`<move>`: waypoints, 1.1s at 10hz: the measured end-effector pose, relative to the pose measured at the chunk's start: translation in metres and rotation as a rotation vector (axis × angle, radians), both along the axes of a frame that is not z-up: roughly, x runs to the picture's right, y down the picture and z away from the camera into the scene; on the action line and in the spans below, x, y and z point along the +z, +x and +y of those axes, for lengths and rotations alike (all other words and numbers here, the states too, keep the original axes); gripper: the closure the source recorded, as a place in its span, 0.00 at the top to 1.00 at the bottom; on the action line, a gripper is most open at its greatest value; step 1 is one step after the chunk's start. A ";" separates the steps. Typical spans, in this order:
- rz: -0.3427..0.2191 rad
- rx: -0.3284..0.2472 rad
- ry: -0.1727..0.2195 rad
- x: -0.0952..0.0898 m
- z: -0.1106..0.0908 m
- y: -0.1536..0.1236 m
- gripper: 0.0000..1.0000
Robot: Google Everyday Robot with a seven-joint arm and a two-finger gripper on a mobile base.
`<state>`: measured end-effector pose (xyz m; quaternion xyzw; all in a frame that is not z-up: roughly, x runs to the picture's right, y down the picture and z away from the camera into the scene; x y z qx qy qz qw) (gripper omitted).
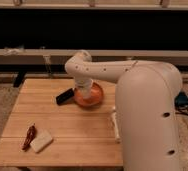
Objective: Place the ceramic cup in the ceramic bowl
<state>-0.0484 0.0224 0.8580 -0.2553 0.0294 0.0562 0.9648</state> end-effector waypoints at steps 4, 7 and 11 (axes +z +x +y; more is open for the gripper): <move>0.028 0.008 0.000 0.015 0.013 -0.001 0.65; 0.069 -0.005 0.035 0.020 0.017 0.000 0.65; 0.057 -0.003 0.057 0.000 -0.006 0.008 0.65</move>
